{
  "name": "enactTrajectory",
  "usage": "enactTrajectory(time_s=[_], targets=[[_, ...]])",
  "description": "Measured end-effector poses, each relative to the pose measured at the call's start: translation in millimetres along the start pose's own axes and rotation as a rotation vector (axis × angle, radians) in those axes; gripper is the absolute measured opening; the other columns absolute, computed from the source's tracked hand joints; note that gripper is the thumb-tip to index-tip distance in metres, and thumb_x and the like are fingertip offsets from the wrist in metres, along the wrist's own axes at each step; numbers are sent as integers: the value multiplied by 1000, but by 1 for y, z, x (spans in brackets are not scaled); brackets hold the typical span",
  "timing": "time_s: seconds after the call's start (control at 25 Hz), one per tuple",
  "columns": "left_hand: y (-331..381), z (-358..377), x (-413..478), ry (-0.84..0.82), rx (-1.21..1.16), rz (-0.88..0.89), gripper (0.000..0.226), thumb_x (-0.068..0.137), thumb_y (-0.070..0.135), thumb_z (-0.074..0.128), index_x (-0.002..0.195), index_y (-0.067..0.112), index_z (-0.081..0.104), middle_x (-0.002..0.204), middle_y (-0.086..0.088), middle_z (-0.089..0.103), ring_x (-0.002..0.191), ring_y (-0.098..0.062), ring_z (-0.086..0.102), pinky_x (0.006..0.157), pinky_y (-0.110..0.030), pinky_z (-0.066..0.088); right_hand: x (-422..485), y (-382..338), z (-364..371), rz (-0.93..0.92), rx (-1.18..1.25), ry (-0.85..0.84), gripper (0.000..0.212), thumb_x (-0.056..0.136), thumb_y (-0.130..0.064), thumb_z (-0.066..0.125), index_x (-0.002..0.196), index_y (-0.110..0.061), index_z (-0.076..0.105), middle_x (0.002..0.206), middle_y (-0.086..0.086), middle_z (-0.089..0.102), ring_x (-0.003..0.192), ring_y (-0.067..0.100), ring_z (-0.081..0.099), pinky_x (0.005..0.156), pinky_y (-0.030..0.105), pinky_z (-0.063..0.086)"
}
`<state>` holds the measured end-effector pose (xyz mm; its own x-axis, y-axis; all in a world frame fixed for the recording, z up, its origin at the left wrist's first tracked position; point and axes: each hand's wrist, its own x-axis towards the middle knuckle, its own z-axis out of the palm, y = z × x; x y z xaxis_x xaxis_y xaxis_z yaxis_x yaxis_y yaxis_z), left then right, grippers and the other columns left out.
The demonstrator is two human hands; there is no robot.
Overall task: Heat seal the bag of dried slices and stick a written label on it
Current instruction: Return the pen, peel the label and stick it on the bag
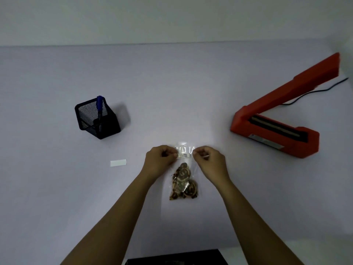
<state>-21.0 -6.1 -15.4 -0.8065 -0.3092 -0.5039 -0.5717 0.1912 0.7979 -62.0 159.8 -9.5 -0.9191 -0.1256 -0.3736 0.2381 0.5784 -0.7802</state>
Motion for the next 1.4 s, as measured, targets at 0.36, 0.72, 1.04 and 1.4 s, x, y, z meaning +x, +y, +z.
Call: enactTrajectory(time_s=[0.36, 0.72, 1.04, 1.4], targets=[[4, 7, 2, 50, 157, 126, 10, 84, 13, 66, 92, 14, 72, 82, 10, 65, 73, 6, 56, 62, 4, 39, 14, -6, 8, 2, -156, -30, 22, 75, -39, 71, 83, -18, 73, 87, 1, 70, 79, 14, 64, 70, 24, 48], [3, 14, 0, 136, 183, 170, 12, 82, 12, 66, 92, 13, 73, 85, 6, 70, 77, -3, 60, 65, 5, 38, 11, -3, 9, 99, 134, -97, 39, 71, -12, 78, 93, -15, 46, 88, -3, 58, 77, 10, 58, 62, 17, 45], [2, 17, -2, 188, 205, 200, 13, 81, 11, 67, 93, 10, 73, 88, -2, 74, 75, -7, 61, 65, 5, 38, 15, 9, 14, 123, 293, -94, 50, 68, -7, 80, 91, -21, 38, 98, 8, 61, 87, 18, 62, 74, 24, 49], [3, 21, -12, 256, 164, 200, 18, 82, 11, 64, 100, 15, 67, 78, 3, 66, 67, -6, 59, 64, -9, 45, 16, 8, 13, 105, 365, -125, 52, 71, -5, 77, 107, -20, 42, 83, 0, 67, 86, 18, 65, 83, 28, 52]])
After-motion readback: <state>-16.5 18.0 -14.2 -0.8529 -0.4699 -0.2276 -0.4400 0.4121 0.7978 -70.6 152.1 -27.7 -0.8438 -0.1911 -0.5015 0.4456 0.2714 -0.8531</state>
